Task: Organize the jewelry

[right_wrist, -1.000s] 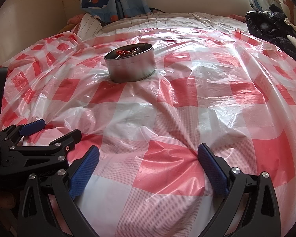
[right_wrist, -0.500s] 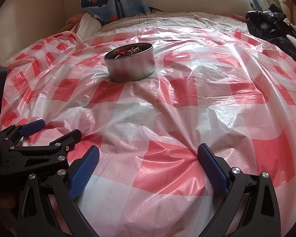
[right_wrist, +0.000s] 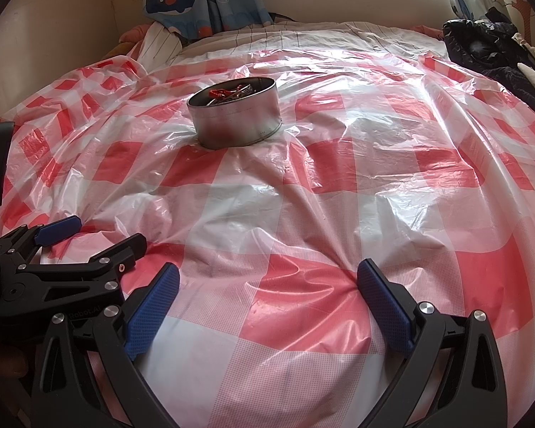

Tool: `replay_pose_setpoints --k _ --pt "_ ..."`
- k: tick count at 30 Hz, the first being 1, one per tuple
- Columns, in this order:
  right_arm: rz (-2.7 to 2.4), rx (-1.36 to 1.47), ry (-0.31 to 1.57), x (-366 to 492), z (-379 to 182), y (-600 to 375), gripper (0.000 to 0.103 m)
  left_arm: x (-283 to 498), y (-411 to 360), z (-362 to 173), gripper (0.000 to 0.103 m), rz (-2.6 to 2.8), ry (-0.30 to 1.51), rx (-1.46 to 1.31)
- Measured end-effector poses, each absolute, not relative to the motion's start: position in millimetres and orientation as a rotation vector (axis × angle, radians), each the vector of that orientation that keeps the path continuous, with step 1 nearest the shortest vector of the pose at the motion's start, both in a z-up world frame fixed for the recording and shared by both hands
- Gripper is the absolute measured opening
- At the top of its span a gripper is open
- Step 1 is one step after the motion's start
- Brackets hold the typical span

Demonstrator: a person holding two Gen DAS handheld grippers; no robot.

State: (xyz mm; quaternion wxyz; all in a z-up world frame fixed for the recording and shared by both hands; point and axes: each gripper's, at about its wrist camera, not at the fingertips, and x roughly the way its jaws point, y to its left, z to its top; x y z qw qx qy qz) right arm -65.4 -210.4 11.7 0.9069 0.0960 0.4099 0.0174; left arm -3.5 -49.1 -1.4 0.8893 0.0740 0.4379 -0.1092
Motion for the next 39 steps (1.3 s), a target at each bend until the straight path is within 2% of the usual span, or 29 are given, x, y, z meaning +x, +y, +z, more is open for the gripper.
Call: replay_pose_setpoints --k 39 --pt "0.036 0.196 0.849 -64.3 12.1 -209.7 0.096 -7.8 -53.7 -3.1 0.096 -0.225 0.916 0.153"
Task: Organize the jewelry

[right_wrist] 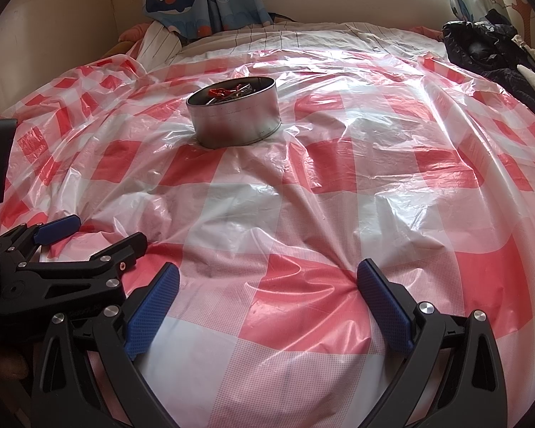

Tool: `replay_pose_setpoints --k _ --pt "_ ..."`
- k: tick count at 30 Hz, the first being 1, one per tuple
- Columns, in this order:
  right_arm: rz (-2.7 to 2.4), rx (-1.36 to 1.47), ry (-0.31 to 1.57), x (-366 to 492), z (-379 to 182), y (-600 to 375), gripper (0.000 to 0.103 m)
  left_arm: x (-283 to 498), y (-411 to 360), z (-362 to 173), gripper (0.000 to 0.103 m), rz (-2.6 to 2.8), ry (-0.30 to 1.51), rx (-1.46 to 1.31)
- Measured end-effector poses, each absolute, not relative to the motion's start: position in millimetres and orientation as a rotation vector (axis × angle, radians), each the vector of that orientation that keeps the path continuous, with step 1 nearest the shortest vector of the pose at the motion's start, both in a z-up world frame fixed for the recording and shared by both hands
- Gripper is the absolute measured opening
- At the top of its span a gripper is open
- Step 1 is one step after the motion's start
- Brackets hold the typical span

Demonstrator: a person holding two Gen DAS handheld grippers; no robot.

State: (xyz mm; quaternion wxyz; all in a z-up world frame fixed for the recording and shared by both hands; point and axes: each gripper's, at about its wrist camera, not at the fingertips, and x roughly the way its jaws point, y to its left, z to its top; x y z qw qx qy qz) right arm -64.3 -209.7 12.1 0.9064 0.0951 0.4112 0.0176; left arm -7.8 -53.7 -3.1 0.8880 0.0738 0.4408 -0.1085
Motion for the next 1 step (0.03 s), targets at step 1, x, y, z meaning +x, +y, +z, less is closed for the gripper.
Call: replay_pose_setpoints --k 1 --pt "0.036 0.196 0.849 -64.3 12.2 -209.7 0.096 -8.1 -53.9 -3.1 0.096 -0.226 0.916 0.153"
